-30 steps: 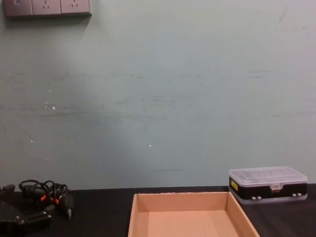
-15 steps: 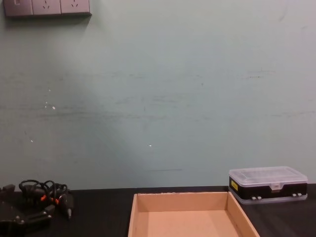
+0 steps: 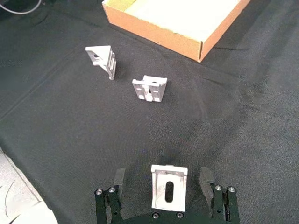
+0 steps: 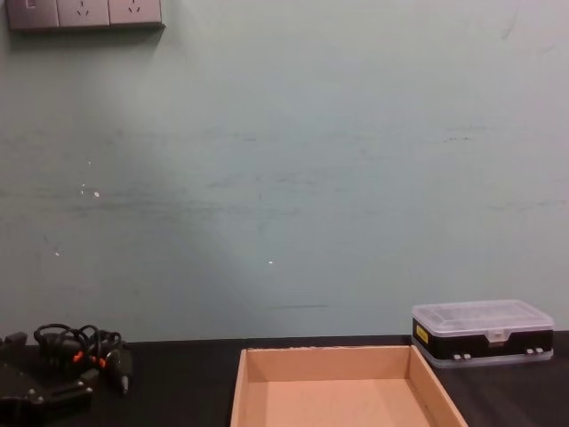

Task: Use one hand to pick up the angle iron from the table and place it into the box.

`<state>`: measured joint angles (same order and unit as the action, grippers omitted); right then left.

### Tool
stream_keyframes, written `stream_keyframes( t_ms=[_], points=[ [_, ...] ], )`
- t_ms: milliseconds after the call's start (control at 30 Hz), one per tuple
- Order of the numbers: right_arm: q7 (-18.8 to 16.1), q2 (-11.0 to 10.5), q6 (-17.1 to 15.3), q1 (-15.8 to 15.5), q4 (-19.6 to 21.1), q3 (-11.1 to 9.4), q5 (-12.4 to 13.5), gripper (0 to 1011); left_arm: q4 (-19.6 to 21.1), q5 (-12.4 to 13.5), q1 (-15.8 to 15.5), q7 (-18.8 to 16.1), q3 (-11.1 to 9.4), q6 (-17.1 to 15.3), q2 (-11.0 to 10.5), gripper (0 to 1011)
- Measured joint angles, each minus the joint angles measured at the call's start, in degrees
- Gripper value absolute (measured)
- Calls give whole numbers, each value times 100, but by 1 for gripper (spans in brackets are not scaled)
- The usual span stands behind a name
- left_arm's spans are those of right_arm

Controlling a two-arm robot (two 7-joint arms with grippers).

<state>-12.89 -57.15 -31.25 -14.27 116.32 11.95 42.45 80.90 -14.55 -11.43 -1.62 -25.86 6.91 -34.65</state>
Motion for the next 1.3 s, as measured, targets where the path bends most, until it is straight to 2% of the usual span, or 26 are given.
stream_keyframes(
  t_ms=[733, 1100, 1300],
  points=[
    [-152, 293, -3, 285, -272, 256, -455, 1002, 0, 0, 0, 0, 0, 0, 0, 1000],
    [-206, 382, 2, 286, -304, 242, -686, 1002, 0, 0, 0, 0, 0, 0, 0, 1000],
    [-253, 433, -2, 286, -333, 238, -817, 876, 0, 0, 0, 0, 0, 0, 0, 1000]
  ],
)
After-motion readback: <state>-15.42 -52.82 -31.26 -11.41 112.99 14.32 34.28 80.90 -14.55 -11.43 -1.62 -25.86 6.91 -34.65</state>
